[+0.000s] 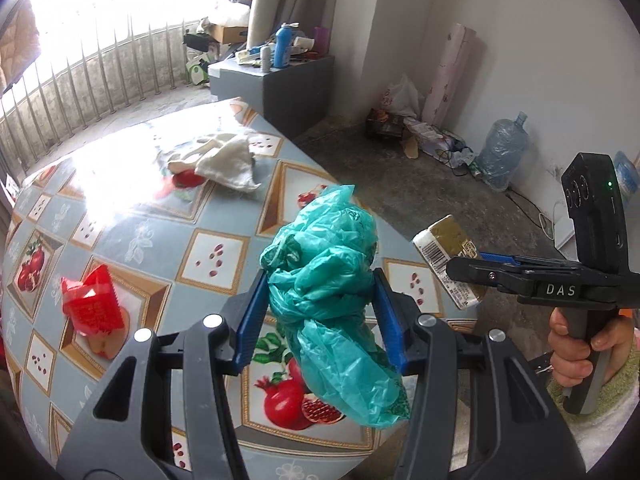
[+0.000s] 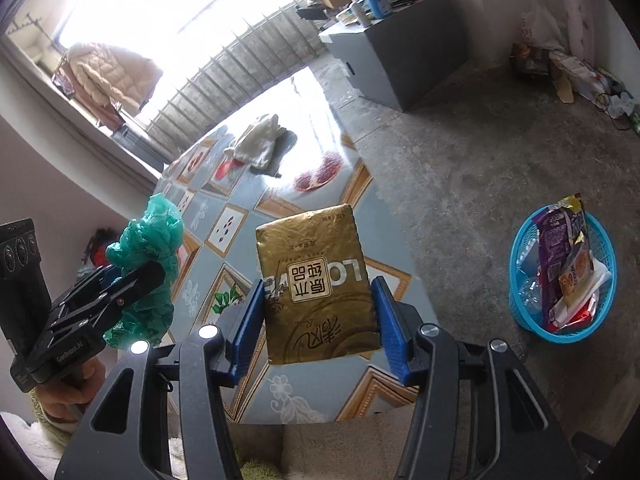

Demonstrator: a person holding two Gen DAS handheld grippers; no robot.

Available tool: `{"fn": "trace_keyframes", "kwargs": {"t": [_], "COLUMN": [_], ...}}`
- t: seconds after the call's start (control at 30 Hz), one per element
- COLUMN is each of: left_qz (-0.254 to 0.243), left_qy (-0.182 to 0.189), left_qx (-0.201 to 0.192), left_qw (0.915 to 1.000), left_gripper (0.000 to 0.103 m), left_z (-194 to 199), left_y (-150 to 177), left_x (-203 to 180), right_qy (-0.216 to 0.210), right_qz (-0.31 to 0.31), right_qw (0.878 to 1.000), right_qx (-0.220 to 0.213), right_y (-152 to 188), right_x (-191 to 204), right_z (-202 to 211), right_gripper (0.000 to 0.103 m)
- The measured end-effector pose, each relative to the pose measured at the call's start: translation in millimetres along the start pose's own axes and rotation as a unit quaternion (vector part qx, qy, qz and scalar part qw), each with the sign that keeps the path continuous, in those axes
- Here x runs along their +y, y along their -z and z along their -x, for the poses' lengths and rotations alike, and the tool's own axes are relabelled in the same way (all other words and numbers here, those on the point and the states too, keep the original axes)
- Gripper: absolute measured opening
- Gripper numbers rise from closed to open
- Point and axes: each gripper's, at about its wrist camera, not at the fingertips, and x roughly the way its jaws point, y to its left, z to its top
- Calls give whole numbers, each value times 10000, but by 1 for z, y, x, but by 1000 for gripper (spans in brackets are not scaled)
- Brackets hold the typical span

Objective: Collect trash
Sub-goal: 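Carry both items over the blue wastebasket and open both grippers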

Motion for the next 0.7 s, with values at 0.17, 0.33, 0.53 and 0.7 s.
{"fn": "trace_keyframes", "kwargs": {"t": [0.17,0.33,0.53,0.7], "left_qz": [-395,-760,-1193,-1419], "left_qy": [399,864,1286,1554], "left_qx": [116,338,808,1302], "left_qw": [9984,9928,9812,9689], "left_gripper": [48,48,48,48], "left_z": [-17,-43,-91,-148], "left_y": [-25,-42,-55,-62], "left_x": [-42,-95,-163,-218], "right_qy": [171,400,763,1044], "right_qz": [-715,-1493,-2460,-3237], "right_qw": [9962,9850,9615,9352], "right_qx": [-470,-765,-958,-983], "right_y": [9,21,47,67], "right_x": [-52,-113,-187,-249], "right_z": [36,63,84,78], "right_gripper": [52,52,52,53]}}
